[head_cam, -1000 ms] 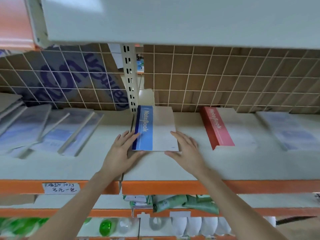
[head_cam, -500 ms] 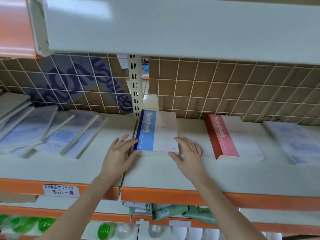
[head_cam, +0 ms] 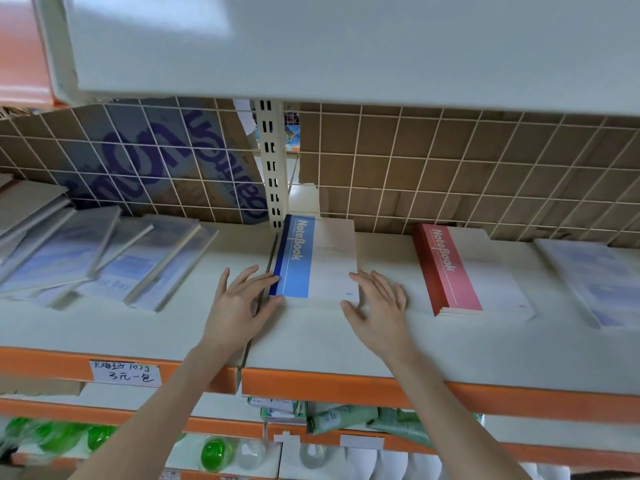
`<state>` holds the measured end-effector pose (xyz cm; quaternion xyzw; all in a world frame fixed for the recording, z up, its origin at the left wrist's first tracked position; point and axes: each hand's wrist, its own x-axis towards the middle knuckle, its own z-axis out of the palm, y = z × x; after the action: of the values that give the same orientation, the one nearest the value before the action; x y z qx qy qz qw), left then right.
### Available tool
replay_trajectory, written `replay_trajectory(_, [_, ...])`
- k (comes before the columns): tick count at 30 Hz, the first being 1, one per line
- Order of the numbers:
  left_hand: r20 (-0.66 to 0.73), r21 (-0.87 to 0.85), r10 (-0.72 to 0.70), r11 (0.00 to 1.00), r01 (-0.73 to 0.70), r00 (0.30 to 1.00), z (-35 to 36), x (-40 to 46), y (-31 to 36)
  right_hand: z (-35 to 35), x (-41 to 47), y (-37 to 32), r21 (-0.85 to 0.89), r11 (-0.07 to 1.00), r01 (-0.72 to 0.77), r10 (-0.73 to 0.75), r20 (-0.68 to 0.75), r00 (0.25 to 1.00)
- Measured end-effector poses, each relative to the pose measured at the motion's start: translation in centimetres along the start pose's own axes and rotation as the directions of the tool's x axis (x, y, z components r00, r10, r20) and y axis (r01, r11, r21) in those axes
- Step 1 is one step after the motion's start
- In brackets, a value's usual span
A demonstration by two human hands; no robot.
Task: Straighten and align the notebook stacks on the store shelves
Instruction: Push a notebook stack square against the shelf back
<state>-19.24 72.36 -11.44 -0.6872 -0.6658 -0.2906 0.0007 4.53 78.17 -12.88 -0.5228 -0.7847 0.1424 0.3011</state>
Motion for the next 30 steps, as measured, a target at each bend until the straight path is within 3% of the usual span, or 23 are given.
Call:
replay_trajectory(4, [0.008,-0.028,-0.031,0.999,0.031,0.999,0.0,0.1,0.0,-0.2,0.0,0.2,0.004,1.000,-0.005,0.005,0.012,1.000])
replay_trajectory(8, [0.121,0.046,-0.029,0.999,0.024,0.992,-0.8,-0.5,0.1,-1.1,0.1,-0.2,-0.036,0.999,-0.014,0.017,0.085,0.996])
replay_trajectory(13, [-0.026,0.122,-0.060,0.991,0.063,0.998,-4.7,-1.6,-0.6,-2.3,1.2,-3.4,-0.137,0.977,0.166,-0.162,0.040,0.986])
replay_trajectory(19, [-0.033,0.347,-0.121,0.930,0.125,0.992,-13.0,-6.4,-6.3,1.6,2.1,-14.1,-0.080,0.936,0.343,-0.319,0.218,0.922])
replay_trajectory(27, [-0.126,0.437,-0.320,0.832,0.342,0.939,-27.0,-14.5,-21.7,12.6,1.4,-32.1,0.013,0.891,0.453,-0.431,0.334,0.838])
replay_trajectory(30, [-0.122,0.446,-0.336,0.822,0.354,0.934,-31.5,-17.2,-27.3,17.1,1.2,-39.2,0.055,0.885,0.462,-0.447,0.377,0.812])
